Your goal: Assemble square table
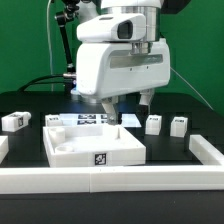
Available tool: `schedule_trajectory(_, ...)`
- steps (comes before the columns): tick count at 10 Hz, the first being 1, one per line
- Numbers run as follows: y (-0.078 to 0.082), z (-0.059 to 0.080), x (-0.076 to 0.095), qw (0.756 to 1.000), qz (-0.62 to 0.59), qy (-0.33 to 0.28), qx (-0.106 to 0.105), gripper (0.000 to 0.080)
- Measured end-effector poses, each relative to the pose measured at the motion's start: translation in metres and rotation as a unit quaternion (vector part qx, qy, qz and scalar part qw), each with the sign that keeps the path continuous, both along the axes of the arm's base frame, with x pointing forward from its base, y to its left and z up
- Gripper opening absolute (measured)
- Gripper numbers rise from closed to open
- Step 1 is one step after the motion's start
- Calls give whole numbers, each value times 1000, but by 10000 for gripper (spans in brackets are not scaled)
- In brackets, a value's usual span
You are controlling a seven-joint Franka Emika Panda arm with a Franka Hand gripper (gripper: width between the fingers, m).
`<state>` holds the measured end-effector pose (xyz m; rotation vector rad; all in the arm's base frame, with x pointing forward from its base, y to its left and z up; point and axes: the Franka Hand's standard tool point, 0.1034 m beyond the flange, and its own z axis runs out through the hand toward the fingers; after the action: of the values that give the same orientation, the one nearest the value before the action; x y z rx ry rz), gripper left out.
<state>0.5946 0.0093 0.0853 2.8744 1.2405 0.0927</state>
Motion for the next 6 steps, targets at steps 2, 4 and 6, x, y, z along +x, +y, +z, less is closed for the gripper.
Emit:
schedule_trajectory(2, 0, 0, 1, 1000, -1, -5, 0, 650)
schedule_trajectory(4, -1, 0, 1, 1000, 0, -5, 0, 650)
schedule_trajectory(6, -1, 0, 1, 1000, 2, -5, 0, 650)
